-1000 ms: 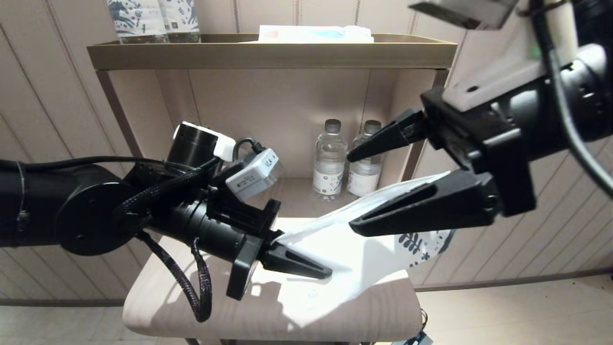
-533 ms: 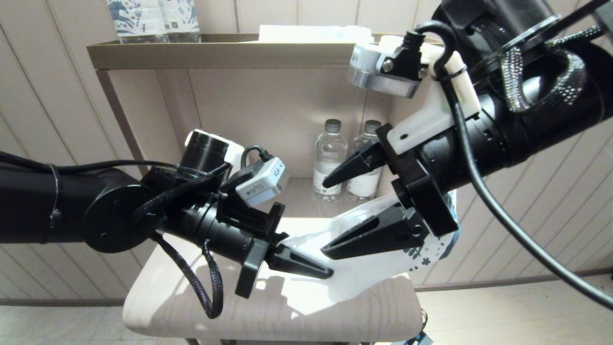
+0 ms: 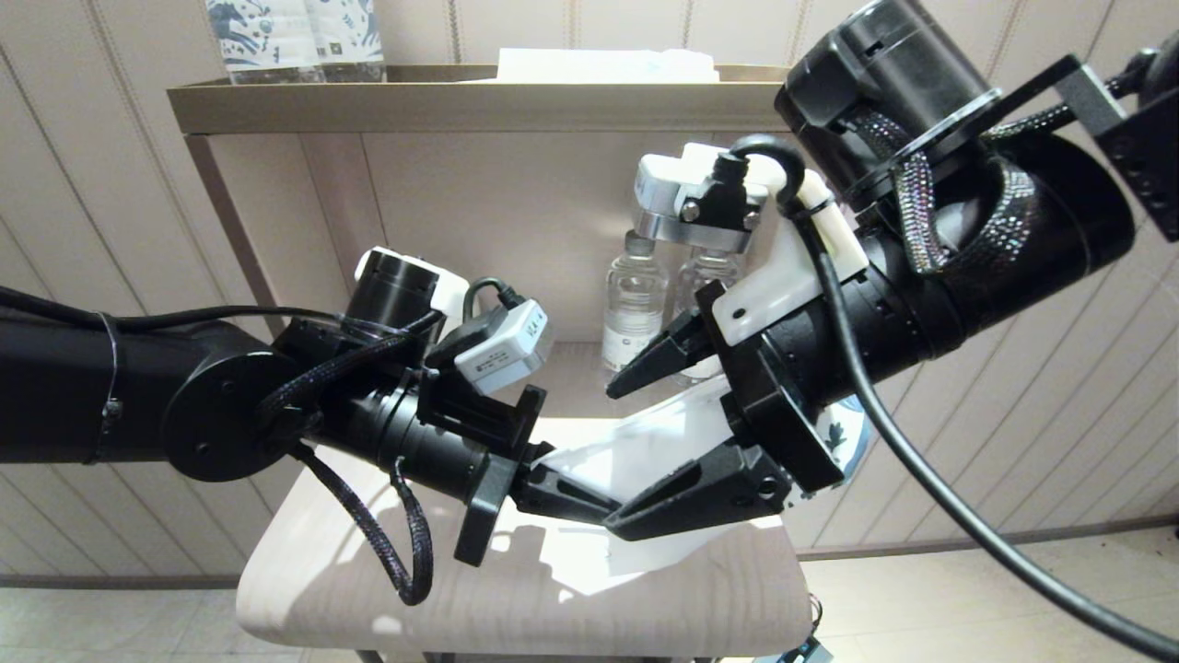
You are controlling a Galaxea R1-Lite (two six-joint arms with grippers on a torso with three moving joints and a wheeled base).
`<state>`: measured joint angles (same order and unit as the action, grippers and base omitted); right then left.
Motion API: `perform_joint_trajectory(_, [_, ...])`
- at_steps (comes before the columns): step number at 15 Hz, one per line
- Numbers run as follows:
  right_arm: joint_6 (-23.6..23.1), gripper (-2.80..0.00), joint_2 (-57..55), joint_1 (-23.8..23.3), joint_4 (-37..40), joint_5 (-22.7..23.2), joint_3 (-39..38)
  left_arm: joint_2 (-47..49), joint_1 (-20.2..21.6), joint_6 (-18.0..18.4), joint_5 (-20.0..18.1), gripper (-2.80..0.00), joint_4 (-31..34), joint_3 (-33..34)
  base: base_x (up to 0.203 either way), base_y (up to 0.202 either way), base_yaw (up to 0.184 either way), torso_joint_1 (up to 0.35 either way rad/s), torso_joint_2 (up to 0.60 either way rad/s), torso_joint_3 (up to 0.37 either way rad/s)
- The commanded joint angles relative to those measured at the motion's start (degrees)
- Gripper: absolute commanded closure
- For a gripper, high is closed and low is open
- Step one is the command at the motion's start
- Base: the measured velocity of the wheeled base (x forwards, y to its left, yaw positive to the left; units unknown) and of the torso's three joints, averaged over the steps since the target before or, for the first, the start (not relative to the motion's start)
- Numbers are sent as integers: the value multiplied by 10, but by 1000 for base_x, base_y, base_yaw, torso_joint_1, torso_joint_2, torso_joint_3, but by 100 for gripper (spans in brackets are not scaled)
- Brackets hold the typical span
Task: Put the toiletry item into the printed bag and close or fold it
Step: Hand it to the other hand
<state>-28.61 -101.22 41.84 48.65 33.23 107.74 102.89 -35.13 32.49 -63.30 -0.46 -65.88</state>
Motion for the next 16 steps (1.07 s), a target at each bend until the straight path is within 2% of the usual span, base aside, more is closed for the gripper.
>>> perform_joint_trajectory(1, [-4,-280,-12,2,-18,3,-12,4,2,1,-4,0,0,-3,0,0,0,0,0,0])
perform_joint_trajectory(5, [-1,-280,-16,-9,-44,2,-2,13,5,0,-3,0,-1,-13,0,0,0,0,0,0])
perform_joint_trajectory(8, [2,-280,27,-55,-46,2,-6,7,20,-6,-3,0,6,-26,0,0,0,0,0,0])
perform_joint_trajectory(12, [14,-280,78,-91,-45,3,-35,-28,29,-2,-6,0,100,-49,0,0,0,0,0,0])
perform_joint_trajectory(16, [13,-280,77,-148,-47,67,-54,-78,29,23,-11,0,130,-17,0,0,0,0,0,0])
